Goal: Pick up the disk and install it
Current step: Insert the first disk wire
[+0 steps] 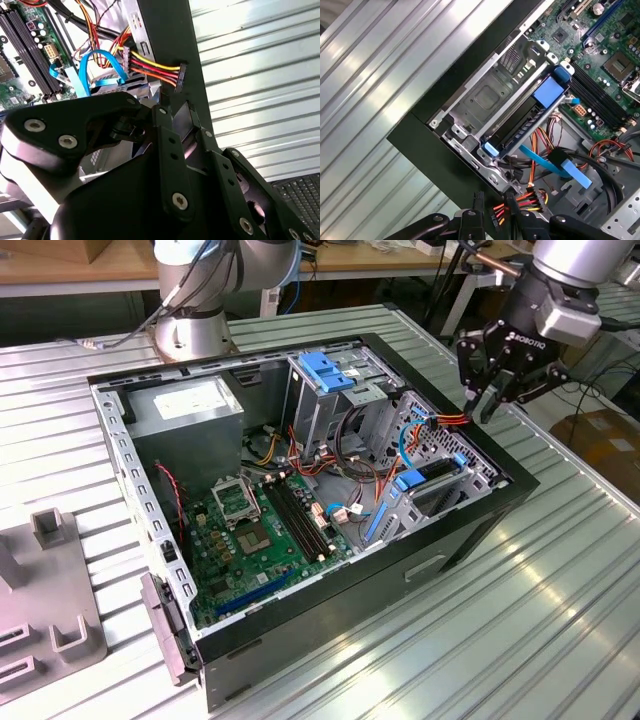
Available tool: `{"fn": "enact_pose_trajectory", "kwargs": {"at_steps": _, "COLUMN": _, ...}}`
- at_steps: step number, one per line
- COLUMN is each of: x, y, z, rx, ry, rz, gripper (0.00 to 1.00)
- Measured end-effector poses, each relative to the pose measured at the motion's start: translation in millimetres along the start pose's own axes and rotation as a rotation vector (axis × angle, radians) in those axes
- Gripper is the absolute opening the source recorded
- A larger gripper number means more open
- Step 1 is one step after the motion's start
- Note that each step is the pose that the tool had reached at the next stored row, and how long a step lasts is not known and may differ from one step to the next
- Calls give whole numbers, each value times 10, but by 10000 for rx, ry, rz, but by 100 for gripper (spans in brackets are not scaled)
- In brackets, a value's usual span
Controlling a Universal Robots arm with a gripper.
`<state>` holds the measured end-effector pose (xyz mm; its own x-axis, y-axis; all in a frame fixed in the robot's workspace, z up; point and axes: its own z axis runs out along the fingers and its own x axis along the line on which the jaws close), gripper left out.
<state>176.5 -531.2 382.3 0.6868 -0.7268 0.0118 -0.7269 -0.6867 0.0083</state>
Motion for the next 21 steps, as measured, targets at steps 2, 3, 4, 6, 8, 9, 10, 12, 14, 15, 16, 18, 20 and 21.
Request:
{"fn": "enact_pose_trajectory", "kwargs": {"at_steps": 2, "x": -19, "y": -37, "z": 11, "rx": 1, "ry": 1, "rz": -76, "gripper": 30}}
{"fn": "enact_pose_trajectory", "kwargs": {"at_steps": 3, "x": -26, "y": -50, "z": 18, "rx": 1, "ry": 1, "rz": -123, "gripper": 30}}
{"fn": "enact_pose_trajectory", "kwargs": {"at_steps": 4, "x": -30, "y": -59, "z": 29, "rx": 2, "ry": 3, "rz": -205, "gripper": 30}}
{"fn": "enact_pose_trajectory", "kwargs": {"at_steps": 6, "x": -36, "y": -67, "z": 62, "rx": 9, "ry": 7, "rz": -429, "gripper": 30}}
{"fn": "enact_pose_trajectory", "kwargs": {"at_steps": 8, "x": -37, "y": -70, "z": 81, "rx": 13, "ry": 10, "rz": -718, "gripper": 30}}
{"fn": "enact_pose_trajectory", "kwargs": {"at_steps": 9, "x": -35, "y": -73, "z": 86, "rx": 14, "ry": 13, "rz": -914, "gripper": 30}}
{"fn": "enact_pose_trajectory", "kwargs": {"at_steps": 10, "x": -27, "y": -95, "z": 88, "rx": 16, "ry": 14, "rz": -1008, "gripper": 30}}
{"fn": "enact_pose_trajectory", "kwargs": {"at_steps": 12, "x": -28, "y": -117, "z": 94, "rx": 12, "ry": 21, "rz": -1068, "gripper": 30}}
{"fn": "enact_pose_trajectory", "kwargs": {"at_steps": 14, "x": -32, "y": -125, "z": 109, "rx": 15, "ry": 20, "rz": -1157, "gripper": 30}}
{"fn": "enact_pose_trajectory", "kwargs": {"at_steps": 15, "x": -32, "y": -131, "z": 116, "rx": 15, "ry": 23, "rz": -1234, "gripper": 30}}
{"fn": "enact_pose_trajectory", "kwargs": {"at_steps": 16, "x": -29, "y": -136, "z": 122, "rx": 15, "ry": 24, "rz": -1288, "gripper": 30}}
{"fn": "enact_pose_trajectory", "kwargs": {"at_steps": 18, "x": -22, "y": -148, "z": 133, "rx": 16, "ry": 25, "rz": -1362, "gripper": 30}}
{"fn": "enact_pose_trajectory", "kwargs": {"at_steps": 20, "x": -14, "y": -158, "z": 147, "rx": 17, "ry": 27, "rz": -1460, "gripper": 30}}
{"fn": "enact_pose_trajectory", "kwargs": {"at_steps": 21, "x": -13, "y": -160, "z": 155, "rx": 17, "ry": 26, "rz": -1493, "gripper": 30}}
